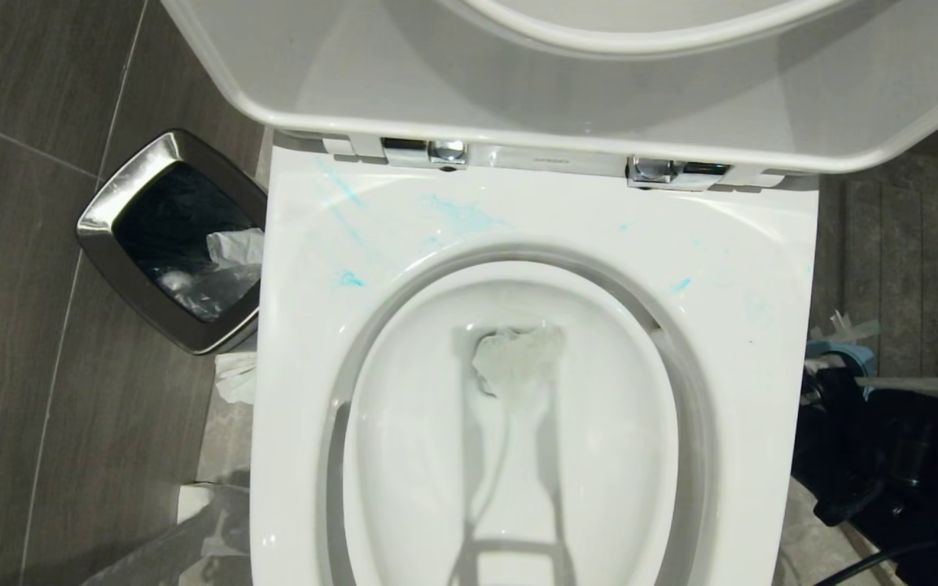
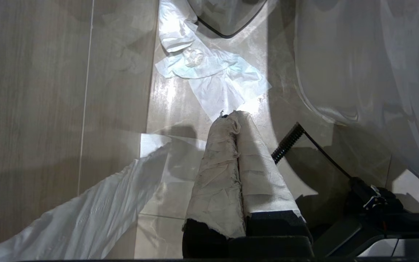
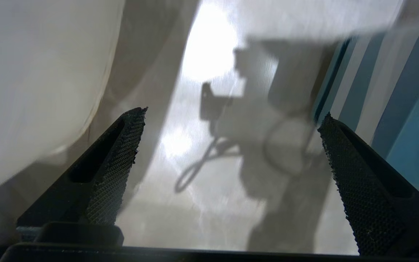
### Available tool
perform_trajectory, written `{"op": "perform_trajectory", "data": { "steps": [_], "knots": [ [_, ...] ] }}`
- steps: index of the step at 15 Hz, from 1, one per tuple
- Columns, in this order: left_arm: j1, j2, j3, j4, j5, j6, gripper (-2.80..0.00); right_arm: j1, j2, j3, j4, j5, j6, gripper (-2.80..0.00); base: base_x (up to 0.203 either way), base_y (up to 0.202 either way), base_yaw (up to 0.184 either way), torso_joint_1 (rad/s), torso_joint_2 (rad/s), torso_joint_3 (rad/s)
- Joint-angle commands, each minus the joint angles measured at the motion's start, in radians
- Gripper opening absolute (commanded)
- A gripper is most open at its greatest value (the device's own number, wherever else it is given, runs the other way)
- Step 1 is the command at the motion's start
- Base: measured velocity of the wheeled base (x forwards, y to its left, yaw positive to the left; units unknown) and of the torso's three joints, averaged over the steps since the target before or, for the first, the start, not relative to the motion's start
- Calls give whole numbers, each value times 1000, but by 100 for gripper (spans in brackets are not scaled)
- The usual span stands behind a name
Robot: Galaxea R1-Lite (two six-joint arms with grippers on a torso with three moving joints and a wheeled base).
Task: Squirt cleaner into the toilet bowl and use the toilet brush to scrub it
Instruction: Pour in the cleaning agent
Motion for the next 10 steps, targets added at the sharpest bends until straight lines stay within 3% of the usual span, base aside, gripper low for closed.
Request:
{"op": "perform_trajectory", "data": {
  "steps": [1, 10],
  "knots": [
    [0, 0, 6, -1, 0, 0, -280, 1, -21, -23, -9, 0, -13, 0, 0, 0, 0, 0, 0, 0],
    [0, 0, 6, -1, 0, 0, -280, 1, 14, -133, -9, 2, -59, 0, 0, 0, 0, -1, -4, -66]
  ]
}}
